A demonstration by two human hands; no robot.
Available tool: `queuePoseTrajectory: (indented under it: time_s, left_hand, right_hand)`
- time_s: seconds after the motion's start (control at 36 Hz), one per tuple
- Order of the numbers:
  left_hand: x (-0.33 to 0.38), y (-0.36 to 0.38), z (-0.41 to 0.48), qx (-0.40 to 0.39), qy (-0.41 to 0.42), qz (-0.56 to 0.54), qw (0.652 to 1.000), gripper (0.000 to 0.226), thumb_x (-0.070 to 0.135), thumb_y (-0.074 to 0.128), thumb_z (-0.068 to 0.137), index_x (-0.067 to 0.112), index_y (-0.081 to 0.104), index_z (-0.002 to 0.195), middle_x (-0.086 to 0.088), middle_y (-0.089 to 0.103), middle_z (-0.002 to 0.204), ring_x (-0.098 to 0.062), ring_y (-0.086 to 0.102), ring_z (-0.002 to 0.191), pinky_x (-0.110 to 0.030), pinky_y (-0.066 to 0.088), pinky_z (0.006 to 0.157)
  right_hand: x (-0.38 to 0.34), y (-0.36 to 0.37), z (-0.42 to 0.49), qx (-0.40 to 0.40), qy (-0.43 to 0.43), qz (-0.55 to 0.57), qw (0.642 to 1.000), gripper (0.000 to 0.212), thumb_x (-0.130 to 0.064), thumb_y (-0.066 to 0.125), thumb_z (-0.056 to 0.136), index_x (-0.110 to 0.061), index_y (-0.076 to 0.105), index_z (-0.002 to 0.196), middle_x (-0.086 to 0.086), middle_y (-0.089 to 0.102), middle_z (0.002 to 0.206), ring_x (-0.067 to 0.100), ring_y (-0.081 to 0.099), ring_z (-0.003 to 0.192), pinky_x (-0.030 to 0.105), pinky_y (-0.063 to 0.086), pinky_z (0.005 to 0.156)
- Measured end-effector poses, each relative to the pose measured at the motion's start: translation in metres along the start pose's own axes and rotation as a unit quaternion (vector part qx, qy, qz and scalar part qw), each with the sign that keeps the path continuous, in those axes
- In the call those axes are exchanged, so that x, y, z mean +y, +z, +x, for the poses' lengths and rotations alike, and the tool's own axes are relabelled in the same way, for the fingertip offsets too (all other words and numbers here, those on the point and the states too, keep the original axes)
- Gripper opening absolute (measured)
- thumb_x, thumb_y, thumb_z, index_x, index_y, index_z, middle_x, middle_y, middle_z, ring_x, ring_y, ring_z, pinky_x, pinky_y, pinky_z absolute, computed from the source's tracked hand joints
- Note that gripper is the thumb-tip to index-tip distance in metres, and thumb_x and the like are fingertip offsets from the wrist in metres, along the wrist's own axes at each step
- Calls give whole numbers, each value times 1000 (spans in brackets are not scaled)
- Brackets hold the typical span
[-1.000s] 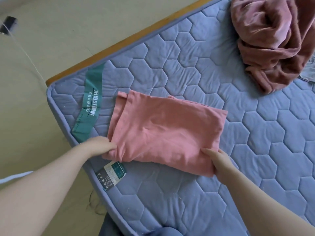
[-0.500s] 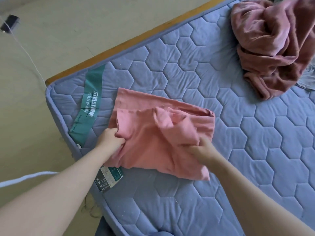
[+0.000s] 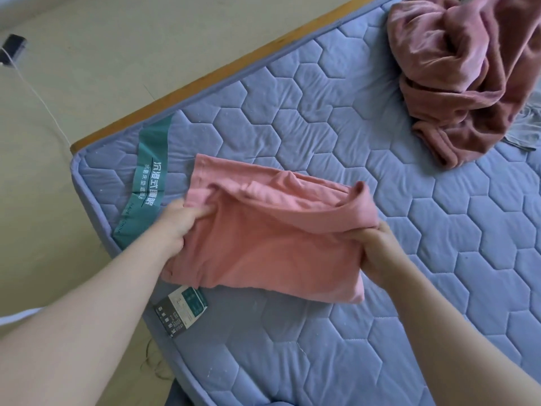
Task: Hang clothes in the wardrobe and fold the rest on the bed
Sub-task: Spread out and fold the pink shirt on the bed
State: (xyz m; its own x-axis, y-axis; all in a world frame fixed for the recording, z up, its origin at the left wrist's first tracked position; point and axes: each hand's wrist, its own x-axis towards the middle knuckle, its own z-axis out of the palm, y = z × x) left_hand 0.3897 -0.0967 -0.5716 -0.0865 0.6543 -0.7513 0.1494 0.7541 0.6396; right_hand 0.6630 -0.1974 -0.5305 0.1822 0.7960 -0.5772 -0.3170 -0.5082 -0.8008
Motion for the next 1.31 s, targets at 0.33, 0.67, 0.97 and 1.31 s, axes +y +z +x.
queuePoseTrajectory:
  time_s: [0.33, 0.67, 0.97, 1.31]
  left_hand:
    - [-4, -2, 34, 87, 45, 243, 965, 45, 10, 69, 81, 9, 56, 123, -15, 60, 119, -31, 57, 108, -36, 45, 94]
    - [-8, -5, 43, 129, 109, 323, 931, 68, 32, 63, 87, 18, 31, 145, -10, 38, 146, -31, 40, 131, -40, 32, 108]
    - [-21, -6, 8, -77, -45, 255, 963, 65, 34, 77, 74, 7, 51, 127, -5, 63, 112, -20, 58, 95, -27, 46, 81]
    - [-16, -13, -42, -64, 2, 252, 966, 33, 16, 75, 77, 1, 63, 104, -12, 67, 101, -26, 62, 92, -33, 48, 86]
  right_hand:
    - [38, -20, 40, 205, 142, -171, 953, 23, -20, 61, 87, -3, 58, 104, 8, 53, 86, 15, 46, 64, 24, 36, 54]
    - [52, -13, 52, 322, 78, -266, 905, 41, -32, 57, 89, -16, 50, 127, 5, 56, 118, 30, 48, 118, 39, 36, 98]
    - [75, -2, 17, 241, 185, -186, 934, 50, -37, 72, 79, -10, 51, 115, 4, 58, 104, 23, 55, 94, 32, 43, 82]
    - [64, 14, -64, 246, 139, -133, 950, 23, -28, 71, 81, -20, 57, 98, -3, 62, 85, 17, 60, 79, 33, 48, 77]
